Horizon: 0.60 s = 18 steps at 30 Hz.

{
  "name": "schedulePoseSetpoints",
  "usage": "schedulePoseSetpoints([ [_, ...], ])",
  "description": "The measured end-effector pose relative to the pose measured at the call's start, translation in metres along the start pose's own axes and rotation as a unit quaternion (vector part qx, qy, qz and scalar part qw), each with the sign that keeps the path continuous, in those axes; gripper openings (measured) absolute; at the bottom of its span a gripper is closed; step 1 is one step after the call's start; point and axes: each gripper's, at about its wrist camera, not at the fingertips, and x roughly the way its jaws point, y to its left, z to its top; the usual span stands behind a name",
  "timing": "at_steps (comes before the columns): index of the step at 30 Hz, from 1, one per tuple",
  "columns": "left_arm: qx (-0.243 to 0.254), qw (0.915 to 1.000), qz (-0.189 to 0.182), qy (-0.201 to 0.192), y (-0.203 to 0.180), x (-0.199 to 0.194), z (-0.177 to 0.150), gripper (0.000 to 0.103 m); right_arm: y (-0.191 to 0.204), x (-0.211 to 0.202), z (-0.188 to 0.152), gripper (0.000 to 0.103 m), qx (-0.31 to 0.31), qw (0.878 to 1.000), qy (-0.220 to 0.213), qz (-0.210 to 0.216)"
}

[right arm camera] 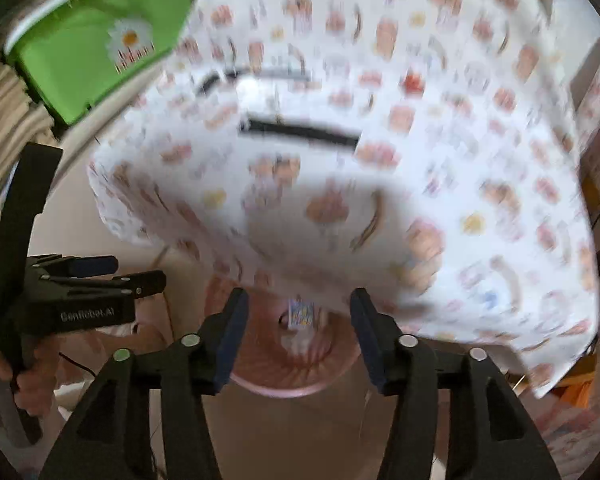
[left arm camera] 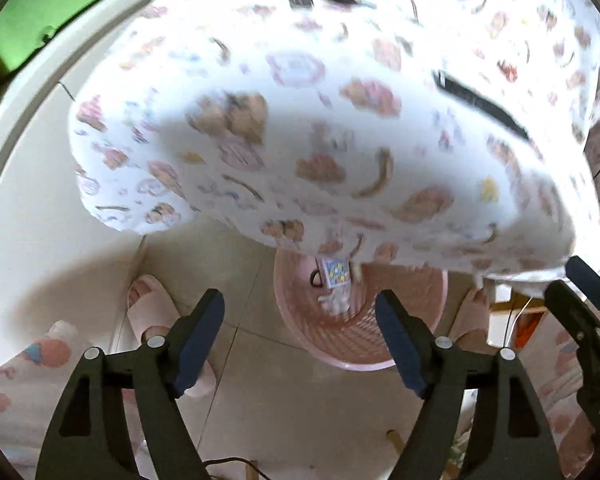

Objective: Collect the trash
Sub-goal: 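Open both tools to drop the box and spool into the basket, then raise both tools back over the table toward the crumpled white tissue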

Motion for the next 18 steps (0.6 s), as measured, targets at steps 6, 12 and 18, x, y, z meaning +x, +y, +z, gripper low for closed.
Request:
schedulePoseSetpoints([
  [6,0.004,0.9997,0.004,-0.022,-0.001,-0.017,0.001,0.081,-0.013,-0.021,0.01,0.063,0.03,0.999,-0.039,-0.011],
  [12,0.003,0.9995,0.0,-0.03,-0.004,-0.022,0.003,0.082,-0.026,-0.03,0.02,0.073,0.03,0.996,-0.061,-0.05],
  [18,0.003,0.9977,0.014,-0.066,-0.012,-0.045,0.01,0.101,-0.034,-0.041,0.026,0.083,0.04,0.993,-0.087,-0.064],
])
